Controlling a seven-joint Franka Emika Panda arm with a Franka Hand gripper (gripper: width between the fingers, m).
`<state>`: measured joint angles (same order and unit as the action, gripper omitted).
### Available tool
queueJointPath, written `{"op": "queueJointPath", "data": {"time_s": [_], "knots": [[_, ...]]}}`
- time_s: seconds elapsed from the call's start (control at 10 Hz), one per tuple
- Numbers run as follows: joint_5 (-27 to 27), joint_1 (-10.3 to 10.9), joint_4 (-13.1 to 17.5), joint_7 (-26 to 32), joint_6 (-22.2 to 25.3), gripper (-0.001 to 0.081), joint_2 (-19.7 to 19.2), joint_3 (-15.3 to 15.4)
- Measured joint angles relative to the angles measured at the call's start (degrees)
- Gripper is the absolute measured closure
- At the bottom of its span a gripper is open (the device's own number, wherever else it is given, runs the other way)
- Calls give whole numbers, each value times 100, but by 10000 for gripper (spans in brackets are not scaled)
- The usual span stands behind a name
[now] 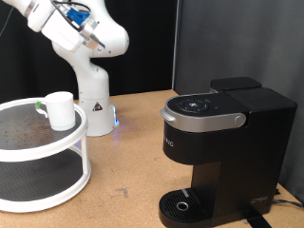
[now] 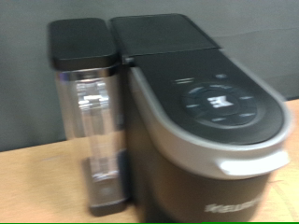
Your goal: Make a cup of coffee with the keurig machine
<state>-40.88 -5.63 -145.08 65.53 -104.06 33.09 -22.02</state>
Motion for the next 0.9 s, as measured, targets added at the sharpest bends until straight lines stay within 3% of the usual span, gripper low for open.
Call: {"op": "queueJointPath", "data": {"time_s": [0.1, 0.2, 0.5, 0.7, 0.9], "knots": [[115, -45, 1, 4, 273, 803, 81, -113], [110, -42, -10, 0, 201, 803, 77, -98], [340, -314, -243, -1133, -475, 803, 72, 237], [900, -519, -232, -1170, 119, 803, 71, 99], [1355, -594, -37, -758, 1029, 803, 71, -340]]}}
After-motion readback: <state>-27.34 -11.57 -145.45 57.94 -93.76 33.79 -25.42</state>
